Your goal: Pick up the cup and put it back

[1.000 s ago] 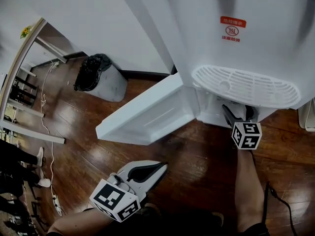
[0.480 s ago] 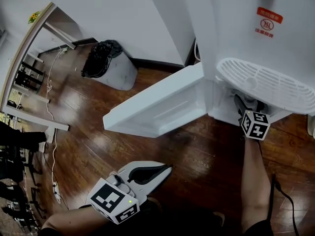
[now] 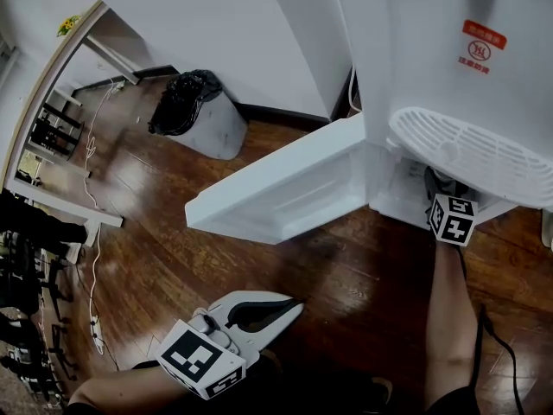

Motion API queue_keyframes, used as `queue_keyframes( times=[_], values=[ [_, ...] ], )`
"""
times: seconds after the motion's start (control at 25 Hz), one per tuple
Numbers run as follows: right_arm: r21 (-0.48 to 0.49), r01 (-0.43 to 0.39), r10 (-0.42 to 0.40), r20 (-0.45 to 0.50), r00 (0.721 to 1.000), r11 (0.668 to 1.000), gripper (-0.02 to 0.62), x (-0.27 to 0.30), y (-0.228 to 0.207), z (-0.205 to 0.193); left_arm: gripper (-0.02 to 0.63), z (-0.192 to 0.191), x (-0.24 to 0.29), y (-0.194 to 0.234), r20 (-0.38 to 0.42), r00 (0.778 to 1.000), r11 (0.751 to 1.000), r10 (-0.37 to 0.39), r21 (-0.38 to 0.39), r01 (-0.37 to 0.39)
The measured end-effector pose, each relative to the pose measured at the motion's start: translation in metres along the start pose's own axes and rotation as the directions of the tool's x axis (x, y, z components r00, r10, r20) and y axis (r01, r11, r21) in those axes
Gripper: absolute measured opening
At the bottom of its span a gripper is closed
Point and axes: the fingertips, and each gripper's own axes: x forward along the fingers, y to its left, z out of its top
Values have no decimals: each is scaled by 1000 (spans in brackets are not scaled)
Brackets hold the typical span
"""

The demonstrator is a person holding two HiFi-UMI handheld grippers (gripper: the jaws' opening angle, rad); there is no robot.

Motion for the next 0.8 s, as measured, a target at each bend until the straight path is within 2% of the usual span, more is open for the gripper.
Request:
queue_keyframes(
  times=[0.36, 0.6, 0.8],
  values=[
    [-50, -52, 52, -5, 999, 997, 316, -36, 10, 2, 2, 9, 2, -6, 34, 999, 1000, -21, -12, 22],
    [1, -118, 118, 23, 993, 993, 316, -94, 30, 11, 2, 27, 5, -18, 87, 994, 997, -69, 26, 67],
    [34, -171, 169, 59, 984, 985, 318, -161, 47, 36, 2, 50, 6, -28, 147, 984, 995, -103, 30, 100]
  ],
)
